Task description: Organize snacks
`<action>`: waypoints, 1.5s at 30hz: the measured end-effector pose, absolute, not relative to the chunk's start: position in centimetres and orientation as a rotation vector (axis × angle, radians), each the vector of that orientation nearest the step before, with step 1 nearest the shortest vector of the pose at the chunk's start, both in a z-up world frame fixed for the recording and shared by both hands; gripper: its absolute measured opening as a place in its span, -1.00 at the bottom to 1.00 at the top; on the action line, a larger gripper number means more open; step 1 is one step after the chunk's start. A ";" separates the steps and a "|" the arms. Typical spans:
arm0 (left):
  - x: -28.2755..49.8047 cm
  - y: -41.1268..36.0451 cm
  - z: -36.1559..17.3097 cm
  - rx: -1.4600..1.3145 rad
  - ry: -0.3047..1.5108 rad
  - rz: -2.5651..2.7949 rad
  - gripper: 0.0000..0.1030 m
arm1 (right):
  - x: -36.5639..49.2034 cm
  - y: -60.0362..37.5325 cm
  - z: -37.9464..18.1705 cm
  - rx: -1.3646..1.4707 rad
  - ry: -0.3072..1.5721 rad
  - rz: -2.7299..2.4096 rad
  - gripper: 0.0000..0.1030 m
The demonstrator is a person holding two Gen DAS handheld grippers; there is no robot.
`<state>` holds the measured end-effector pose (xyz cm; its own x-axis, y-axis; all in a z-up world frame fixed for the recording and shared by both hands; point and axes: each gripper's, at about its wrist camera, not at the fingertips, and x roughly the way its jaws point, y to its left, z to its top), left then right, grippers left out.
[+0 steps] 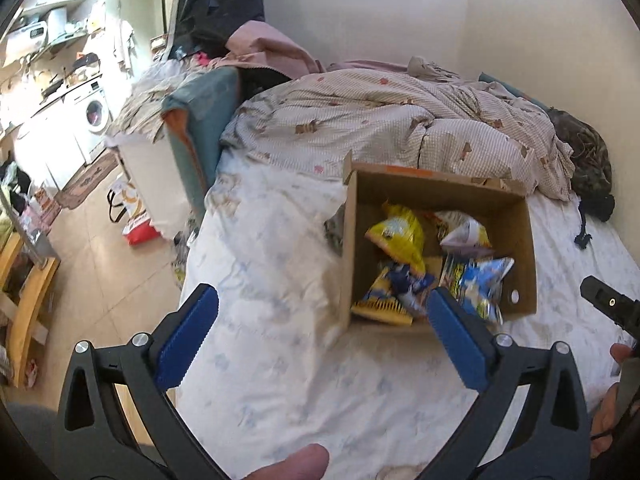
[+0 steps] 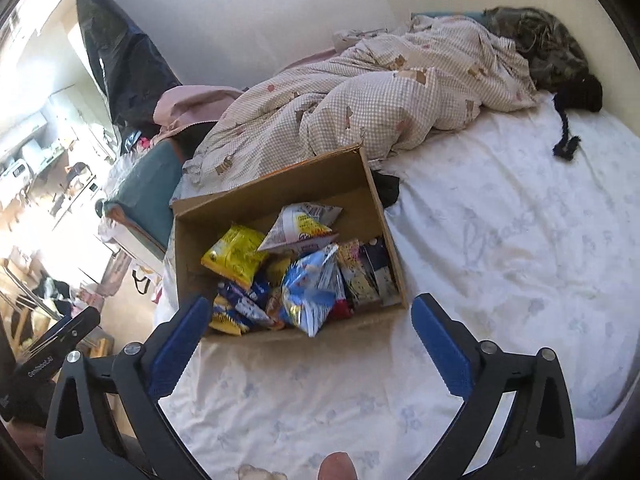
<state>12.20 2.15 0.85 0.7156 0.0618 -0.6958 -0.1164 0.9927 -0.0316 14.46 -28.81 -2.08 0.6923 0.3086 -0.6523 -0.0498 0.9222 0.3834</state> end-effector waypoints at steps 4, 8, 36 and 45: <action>10.2 2.3 0.3 -0.096 0.776 0.081 1.00 | 12.7 -27.9 -2.2 0.314 0.774 0.184 1.00; 9.0 1.7 -0.1 -0.055 0.753 0.085 1.00 | 11.0 -27.1 -2.3 0.269 0.757 0.164 1.00; 8.3 0.0 -1.1 -0.019 0.710 0.059 1.00 | 9.9 -22.7 -3.2 0.076 0.681 0.117 1.00; 8.3 -0.1 -0.9 0.006 0.696 0.069 0.99 | 10.1 -23.1 -3.2 0.087 0.685 0.105 1.00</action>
